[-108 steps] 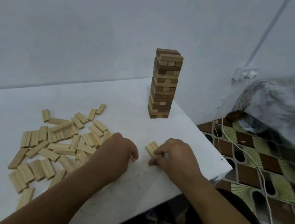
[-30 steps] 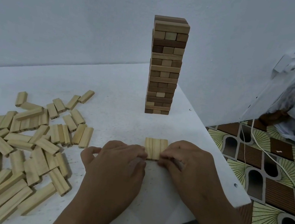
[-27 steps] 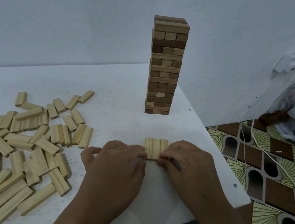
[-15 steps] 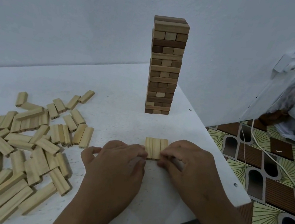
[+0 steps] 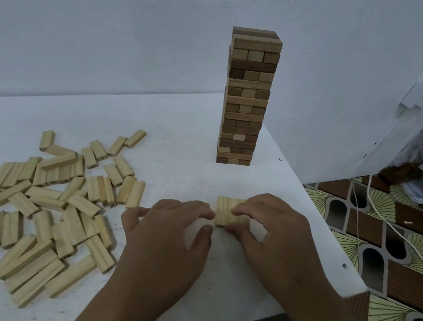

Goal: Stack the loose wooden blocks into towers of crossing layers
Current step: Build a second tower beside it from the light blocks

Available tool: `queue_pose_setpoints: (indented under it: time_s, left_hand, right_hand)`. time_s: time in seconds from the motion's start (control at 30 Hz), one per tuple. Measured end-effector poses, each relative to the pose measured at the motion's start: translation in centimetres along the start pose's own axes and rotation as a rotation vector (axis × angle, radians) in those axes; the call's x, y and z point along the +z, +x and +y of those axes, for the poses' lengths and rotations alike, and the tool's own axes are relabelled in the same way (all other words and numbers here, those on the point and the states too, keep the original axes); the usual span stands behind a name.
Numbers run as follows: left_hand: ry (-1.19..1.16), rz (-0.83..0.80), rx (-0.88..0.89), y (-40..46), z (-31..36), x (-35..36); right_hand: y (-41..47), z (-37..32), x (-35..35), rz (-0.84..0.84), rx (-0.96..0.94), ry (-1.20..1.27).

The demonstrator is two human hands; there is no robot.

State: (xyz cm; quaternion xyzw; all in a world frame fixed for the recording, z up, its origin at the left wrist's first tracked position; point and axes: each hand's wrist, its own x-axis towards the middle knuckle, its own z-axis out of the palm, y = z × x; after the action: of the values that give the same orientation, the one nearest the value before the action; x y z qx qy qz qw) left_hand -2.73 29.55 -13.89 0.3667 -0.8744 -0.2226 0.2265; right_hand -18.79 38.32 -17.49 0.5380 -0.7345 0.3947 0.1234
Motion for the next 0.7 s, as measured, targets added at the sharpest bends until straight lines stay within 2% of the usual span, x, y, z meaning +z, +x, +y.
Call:
queue_pose_setpoints:
  time_s: [0.13, 0.23, 0.33, 0.53, 0.7]
  left_hand:
    - [-0.078, 0.096, 0.019, -1.2, -0.8, -2.1]
    - [-0.069, 0.176, 0.014, -2.7, -2.3, -3.9]
    - [-0.051, 0.257, -0.022, -4.6, -4.6, -5.5]
    - [0.055, 0.227, -0.196, -8.0, -8.9, -7.1]
    - [0.106, 0.242, -0.224, -9.4, -10.5, -8.2]
  right_hand:
    - [-0.2, -3.1, 1.3, 0.031, -0.118, -0.042]
    - [-0.5, -5.3, 2.0, -0.161, -0.079, 0.041]
    - [-1.1, -7.9, 2.7, -0.251, -0.135, 0.053]
    - [-2.5, -11.7, 4.6, -0.382, -0.238, 0.065]
    - [-2.7, -12.9, 4.7, -0.409, -0.225, 0.026]
